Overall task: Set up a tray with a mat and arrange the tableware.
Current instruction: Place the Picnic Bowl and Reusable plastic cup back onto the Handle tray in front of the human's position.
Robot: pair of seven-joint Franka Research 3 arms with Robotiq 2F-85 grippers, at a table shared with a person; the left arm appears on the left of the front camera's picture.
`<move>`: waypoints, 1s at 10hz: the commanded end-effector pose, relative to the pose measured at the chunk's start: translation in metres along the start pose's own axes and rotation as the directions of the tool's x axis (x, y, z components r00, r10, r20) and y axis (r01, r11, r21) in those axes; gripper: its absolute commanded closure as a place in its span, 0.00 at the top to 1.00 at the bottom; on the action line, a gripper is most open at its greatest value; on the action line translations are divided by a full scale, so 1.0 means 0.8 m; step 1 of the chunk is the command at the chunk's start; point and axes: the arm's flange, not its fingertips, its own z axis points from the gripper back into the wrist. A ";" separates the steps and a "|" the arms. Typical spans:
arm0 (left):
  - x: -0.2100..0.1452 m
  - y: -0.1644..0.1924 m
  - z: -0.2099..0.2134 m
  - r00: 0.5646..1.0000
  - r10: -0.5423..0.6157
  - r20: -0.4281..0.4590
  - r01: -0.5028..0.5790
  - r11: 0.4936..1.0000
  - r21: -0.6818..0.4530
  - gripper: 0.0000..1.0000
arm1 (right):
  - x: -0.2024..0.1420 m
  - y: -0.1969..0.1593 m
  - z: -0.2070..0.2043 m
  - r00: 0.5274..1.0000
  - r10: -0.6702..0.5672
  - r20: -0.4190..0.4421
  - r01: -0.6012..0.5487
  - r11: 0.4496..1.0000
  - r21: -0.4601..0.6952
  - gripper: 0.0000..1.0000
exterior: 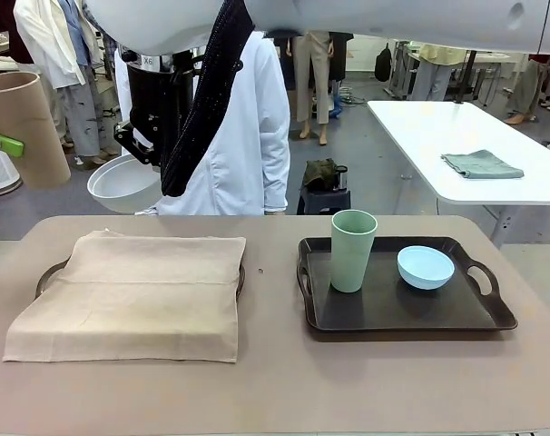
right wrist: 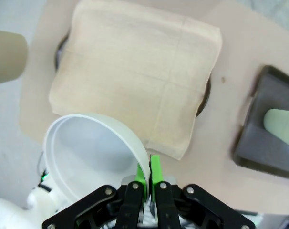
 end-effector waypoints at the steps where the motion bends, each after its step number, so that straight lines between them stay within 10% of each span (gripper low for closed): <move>1: -0.030 0.004 -0.020 0.999 0.027 -0.018 -0.027 0.999 -0.022 0.86 | 0.011 -0.026 -0.055 0.998 0.069 -0.002 -0.069 0.998 -0.013 0.05; 10: -0.160 0.011 -0.114 1.000 0.001 0.000 -0.001 0.993 -0.118 0.86 | 0.020 -0.070 -0.212 0.994 0.071 0.085 -0.078 0.993 0.089 0.05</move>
